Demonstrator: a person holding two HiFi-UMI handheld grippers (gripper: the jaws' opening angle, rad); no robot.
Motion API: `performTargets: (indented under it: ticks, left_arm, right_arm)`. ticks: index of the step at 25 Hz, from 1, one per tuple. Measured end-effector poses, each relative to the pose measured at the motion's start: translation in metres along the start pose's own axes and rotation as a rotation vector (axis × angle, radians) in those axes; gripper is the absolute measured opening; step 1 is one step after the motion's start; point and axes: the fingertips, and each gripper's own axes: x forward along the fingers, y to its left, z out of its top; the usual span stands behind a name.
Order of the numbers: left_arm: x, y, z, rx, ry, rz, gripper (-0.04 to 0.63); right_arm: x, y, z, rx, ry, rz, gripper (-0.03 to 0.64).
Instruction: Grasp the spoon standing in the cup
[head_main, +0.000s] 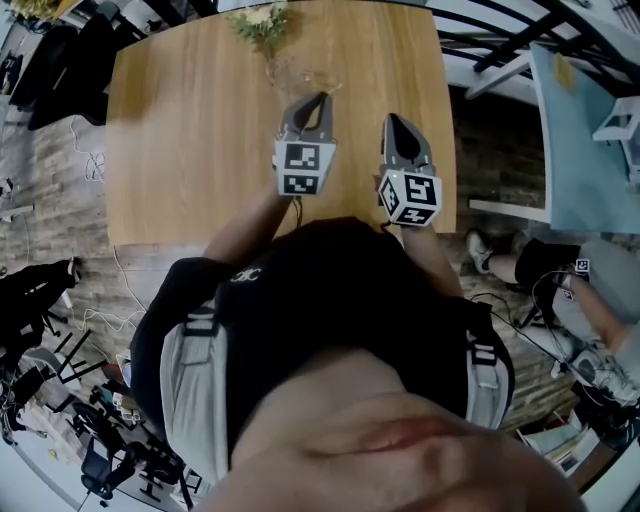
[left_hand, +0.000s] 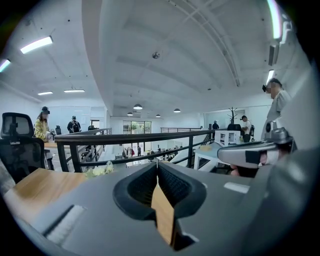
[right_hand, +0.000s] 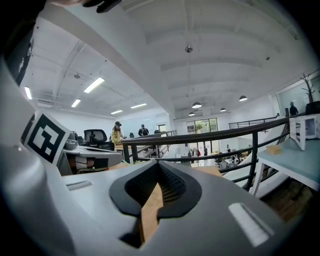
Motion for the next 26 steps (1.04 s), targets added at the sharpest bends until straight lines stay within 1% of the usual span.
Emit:
performTargets:
  ticks: [2,5,16,20,26]
  left_arm:
    - [-0.003,0.000,0.000,-0.004,-0.003,0.004,0.018]
    - [-0.008,0.001,0.000,-0.011,-0.008,0.006,0.018]
    - [-0.021,0.002,0.004,-0.018,-0.029,0.011,0.018]
    - [-0.023,0.000,0.002,-0.026,-0.031,0.017,0.018]
    - [-0.027,0.008,0.000,-0.032,-0.028,0.024,0.017]
  right_arm:
    - [-0.004,0.005,0.006,-0.009,-0.033,0.022,-0.002]
    - [-0.007,0.007,0.011,-0.012,-0.055,0.018,-0.002]
    - [-0.014,0.010,0.007,-0.007,-0.053,0.005,-0.002]
    - [-0.019,0.005,0.004,-0.006,-0.048,-0.002,-0.002]
    - [-0.017,0.010,0.007,-0.013,-0.051,-0.005,-0.002]
